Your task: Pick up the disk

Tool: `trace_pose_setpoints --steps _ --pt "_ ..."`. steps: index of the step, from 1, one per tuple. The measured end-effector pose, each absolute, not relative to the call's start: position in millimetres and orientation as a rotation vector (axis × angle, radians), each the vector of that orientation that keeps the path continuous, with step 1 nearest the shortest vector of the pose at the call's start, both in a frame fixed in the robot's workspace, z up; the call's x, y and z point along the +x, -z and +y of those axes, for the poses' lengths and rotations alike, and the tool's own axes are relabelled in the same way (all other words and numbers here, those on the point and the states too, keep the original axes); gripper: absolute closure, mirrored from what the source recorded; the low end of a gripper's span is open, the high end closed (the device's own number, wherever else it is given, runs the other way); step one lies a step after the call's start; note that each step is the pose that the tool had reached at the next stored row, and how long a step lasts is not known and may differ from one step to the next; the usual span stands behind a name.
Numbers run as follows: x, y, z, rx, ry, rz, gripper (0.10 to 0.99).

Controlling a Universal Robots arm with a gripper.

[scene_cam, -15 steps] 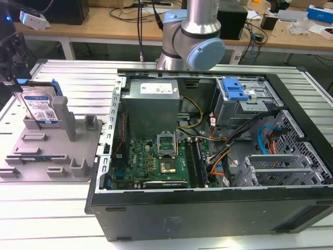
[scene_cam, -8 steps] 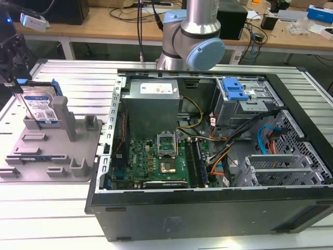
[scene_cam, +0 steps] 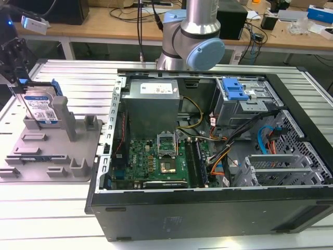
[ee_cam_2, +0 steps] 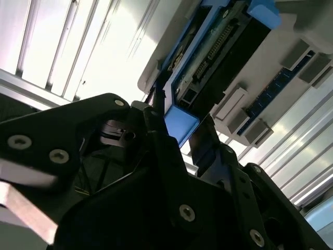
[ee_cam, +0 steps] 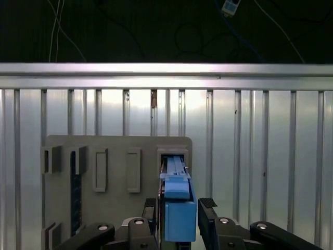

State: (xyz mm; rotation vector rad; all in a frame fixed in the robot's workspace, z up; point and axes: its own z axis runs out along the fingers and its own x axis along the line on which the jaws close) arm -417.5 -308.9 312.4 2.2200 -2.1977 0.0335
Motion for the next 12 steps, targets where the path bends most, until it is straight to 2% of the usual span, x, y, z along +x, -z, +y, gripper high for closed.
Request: trace_pose_setpoints --steps 12 --pt "-417.5 -305.1 -308.9 2.219 -0.033 -2.198 0.635"
